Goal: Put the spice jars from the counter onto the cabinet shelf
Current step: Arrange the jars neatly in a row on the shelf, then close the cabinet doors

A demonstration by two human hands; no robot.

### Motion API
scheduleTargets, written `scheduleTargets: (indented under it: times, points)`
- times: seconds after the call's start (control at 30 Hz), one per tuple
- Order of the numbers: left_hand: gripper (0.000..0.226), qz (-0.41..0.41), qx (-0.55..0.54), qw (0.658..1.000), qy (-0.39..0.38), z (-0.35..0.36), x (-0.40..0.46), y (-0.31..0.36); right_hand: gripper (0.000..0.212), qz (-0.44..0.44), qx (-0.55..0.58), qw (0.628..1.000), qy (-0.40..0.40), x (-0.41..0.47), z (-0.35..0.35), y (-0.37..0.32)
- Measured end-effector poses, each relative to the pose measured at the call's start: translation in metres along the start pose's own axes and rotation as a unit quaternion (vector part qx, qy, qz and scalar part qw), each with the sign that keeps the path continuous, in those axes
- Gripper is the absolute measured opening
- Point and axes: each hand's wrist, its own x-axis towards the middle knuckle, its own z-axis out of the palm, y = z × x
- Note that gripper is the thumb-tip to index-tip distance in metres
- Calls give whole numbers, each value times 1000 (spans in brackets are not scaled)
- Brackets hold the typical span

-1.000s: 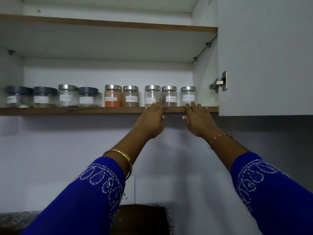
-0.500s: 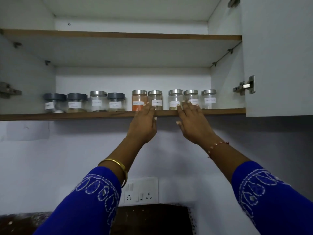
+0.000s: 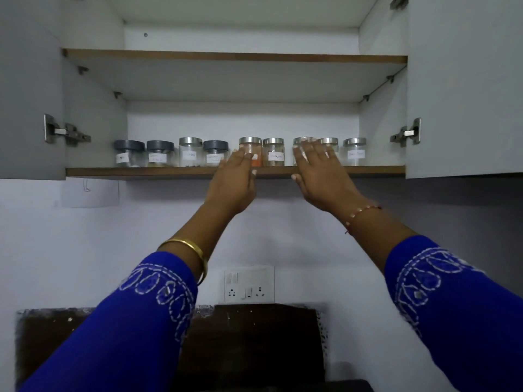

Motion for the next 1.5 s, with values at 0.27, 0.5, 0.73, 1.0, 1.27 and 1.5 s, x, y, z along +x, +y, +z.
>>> scheduleTargets:
  times: [0.27,0.5,0.73,1.0,1.27,1.5]
  points:
    - [48,-34,38,999,-8,-44,-59,-3,59,-6,54,999,4,-27,-34,-37]
    - [48,-55,97,994,10,-108,-94,-35,58,-25,124,992,17,-27,-60,-92]
    - [47,-89,145,983,68,-189,-113,-83,58,-70,182,980,43,-6,-85,-171]
    - [44,-90,212,966,120,-279,-151,-159,58,-121,247,956,99,34,-132,-289]
    - [46,-62,300,924,228,-368,-164,-209,65,-182,262,938,139,58,-178,-406]
    - [49,-76,315,906,273,-422,-178,-249,74,-220,266,920,185,67,-212,-484]
